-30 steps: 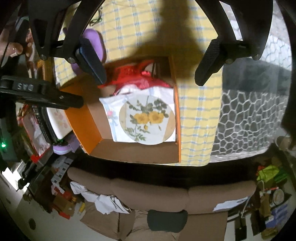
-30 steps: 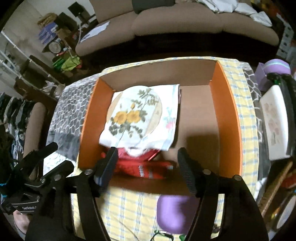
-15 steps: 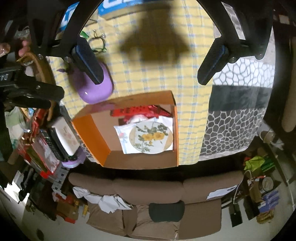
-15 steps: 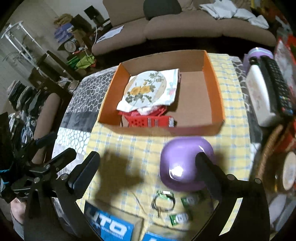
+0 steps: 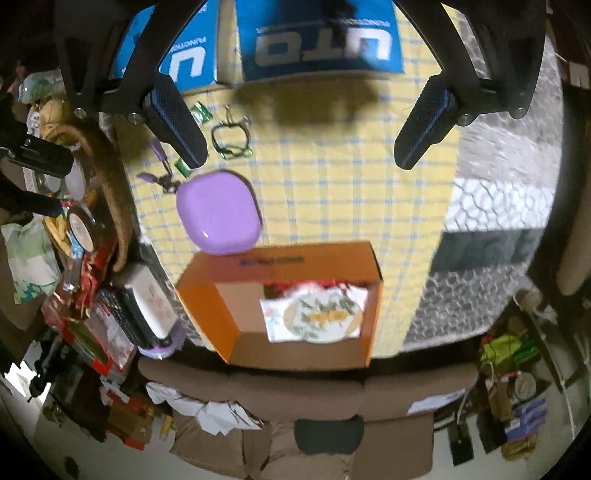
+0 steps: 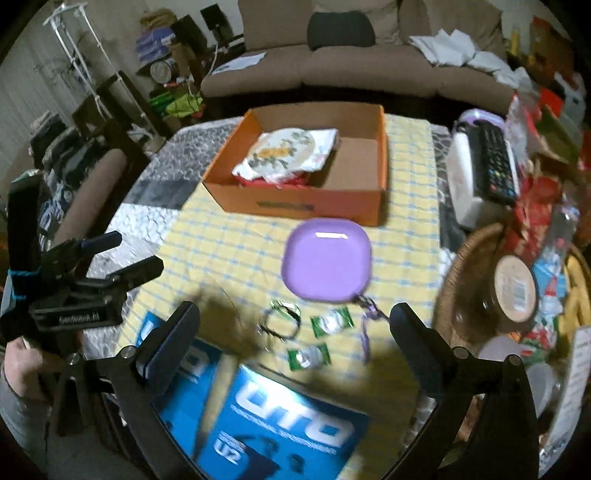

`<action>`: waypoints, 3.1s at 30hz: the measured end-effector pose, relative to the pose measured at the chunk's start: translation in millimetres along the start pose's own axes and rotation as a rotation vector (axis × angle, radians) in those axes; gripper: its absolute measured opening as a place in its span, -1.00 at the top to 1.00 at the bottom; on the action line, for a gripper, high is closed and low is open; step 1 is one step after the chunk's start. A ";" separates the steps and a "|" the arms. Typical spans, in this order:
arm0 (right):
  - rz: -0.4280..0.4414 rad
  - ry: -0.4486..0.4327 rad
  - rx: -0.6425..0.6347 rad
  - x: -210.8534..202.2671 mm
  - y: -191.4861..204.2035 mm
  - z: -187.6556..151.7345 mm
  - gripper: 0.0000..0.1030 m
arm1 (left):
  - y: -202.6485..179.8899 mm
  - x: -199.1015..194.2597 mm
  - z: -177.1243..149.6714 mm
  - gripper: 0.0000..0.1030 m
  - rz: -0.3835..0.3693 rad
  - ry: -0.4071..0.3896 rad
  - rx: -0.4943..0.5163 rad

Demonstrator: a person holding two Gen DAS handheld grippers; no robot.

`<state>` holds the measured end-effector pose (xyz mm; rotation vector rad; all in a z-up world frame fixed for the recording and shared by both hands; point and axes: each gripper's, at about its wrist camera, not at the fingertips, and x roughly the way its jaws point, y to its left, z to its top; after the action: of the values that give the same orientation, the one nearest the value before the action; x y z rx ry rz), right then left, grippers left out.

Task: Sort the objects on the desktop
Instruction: 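Open the right gripper and withdraw it from the box, then grasp the purple plate rim with the left gripper and lift it, then lower the purple plate into the box beside the floral plate, open left gripper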

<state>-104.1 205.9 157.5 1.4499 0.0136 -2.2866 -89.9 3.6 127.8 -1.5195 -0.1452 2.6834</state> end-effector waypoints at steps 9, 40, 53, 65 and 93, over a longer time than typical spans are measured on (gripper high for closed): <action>-0.008 0.016 0.065 18.6 -36.6 -21.6 -0.98 | -12.9 34.4 -21.6 -0.91 -0.006 0.056 0.026; -0.081 0.066 0.116 155.3 -65.8 15.6 0.71 | -48.5 153.5 14.6 0.76 -0.199 0.115 0.139; -0.063 -0.080 0.059 54.8 -16.5 58.4 0.71 | -35.9 54.6 81.6 0.71 -0.190 -0.031 0.160; -0.104 -0.058 0.107 135.0 -65.6 167.6 0.71 | -48.3 153.2 190.4 0.66 -0.102 0.020 0.220; -0.226 -0.042 0.055 153.5 -66.2 140.9 0.22 | -43.3 204.5 144.1 -0.71 -0.066 0.134 0.233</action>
<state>-304.5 179.4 74.2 1.4942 0.1074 -2.5157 -318.6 57.8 31.9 -1.5843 0.1177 2.4379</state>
